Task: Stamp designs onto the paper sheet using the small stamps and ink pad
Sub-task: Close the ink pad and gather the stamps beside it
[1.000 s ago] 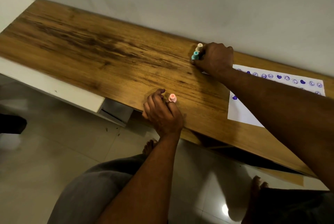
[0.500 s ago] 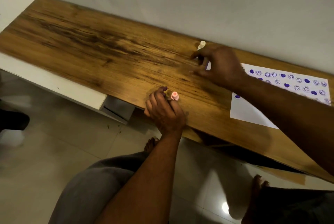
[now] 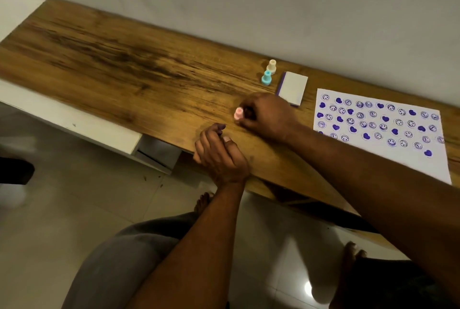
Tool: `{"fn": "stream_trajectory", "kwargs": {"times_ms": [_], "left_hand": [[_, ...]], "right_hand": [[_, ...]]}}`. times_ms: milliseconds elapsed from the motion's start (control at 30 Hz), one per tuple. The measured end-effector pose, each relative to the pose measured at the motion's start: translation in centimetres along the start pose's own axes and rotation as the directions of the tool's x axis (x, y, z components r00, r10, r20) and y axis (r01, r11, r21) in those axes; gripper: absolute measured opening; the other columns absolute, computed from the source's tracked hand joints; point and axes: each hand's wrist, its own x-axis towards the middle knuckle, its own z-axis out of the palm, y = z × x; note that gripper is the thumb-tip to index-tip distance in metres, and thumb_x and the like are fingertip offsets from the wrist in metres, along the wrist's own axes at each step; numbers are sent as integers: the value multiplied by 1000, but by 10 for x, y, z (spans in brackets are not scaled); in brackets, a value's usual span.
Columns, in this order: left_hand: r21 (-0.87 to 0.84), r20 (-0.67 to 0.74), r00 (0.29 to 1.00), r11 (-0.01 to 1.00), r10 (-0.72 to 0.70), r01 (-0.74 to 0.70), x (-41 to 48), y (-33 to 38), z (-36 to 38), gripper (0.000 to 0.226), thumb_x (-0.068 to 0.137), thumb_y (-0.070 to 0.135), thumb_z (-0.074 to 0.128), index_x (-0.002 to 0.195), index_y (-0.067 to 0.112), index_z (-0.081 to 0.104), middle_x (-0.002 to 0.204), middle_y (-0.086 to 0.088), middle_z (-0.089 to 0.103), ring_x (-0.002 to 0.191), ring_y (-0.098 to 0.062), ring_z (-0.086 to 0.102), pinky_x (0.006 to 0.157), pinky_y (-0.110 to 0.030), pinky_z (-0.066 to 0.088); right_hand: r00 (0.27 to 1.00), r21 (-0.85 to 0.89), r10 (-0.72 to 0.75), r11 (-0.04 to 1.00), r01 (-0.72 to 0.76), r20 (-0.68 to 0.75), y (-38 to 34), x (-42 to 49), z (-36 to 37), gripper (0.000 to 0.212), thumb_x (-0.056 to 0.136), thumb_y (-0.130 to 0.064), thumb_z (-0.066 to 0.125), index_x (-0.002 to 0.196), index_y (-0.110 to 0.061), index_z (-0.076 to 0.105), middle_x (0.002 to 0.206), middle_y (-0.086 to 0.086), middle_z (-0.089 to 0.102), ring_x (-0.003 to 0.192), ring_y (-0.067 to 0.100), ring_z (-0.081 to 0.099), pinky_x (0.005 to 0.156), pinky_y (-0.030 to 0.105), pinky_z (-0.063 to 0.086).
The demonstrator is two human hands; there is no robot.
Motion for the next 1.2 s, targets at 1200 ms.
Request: {"fn": "stream_trajectory", "kwargs": {"times_ms": [1200], "left_hand": [[35, 5, 1000, 999, 9, -9, -3, -1, 1, 37, 92, 36, 40, 115, 20, 65, 117, 3, 64, 111, -20, 55, 96, -37, 32]], "right_hand": [[963, -115, 271, 956, -268, 7, 116, -5, -48, 113, 64, -85, 69, 153, -24, 34, 149, 1, 51, 135, 28, 50, 108, 54, 32]]}}
